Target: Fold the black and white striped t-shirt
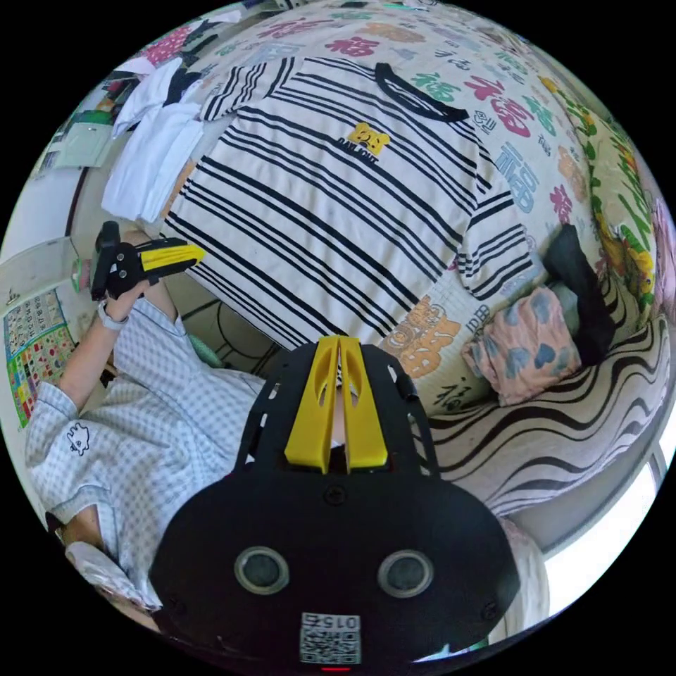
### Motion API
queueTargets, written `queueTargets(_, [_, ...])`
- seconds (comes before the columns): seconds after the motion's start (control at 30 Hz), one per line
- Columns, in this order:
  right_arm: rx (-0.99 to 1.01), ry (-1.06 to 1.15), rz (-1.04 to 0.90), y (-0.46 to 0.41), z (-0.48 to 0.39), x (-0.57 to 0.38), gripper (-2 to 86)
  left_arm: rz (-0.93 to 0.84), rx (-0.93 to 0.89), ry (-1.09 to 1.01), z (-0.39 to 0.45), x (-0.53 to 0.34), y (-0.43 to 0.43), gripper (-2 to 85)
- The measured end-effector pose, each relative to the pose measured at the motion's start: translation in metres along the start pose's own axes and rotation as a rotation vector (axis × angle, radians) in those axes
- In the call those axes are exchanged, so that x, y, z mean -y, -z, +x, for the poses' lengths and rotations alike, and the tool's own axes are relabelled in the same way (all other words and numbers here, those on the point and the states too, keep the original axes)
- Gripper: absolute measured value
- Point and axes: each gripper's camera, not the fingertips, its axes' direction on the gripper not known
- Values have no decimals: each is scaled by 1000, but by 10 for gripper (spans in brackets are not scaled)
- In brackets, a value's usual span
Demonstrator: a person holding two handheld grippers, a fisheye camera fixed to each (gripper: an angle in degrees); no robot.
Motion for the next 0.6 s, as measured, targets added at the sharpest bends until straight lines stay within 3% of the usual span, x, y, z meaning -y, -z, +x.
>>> queueTargets(0.17, [-88, 3, -63, 59, -5, 5, -6, 16, 1, -31, 14, 25, -4, -9])
queueTargets(0.4, [-191, 25, 98, 64, 25, -9, -1, 90, -17, -77, 39, 77, -18, -3])
queueTargets(0.6, [49, -217, 431, 7, 119, -52, 45, 110, 8, -245, 83, 181, -28, 25])
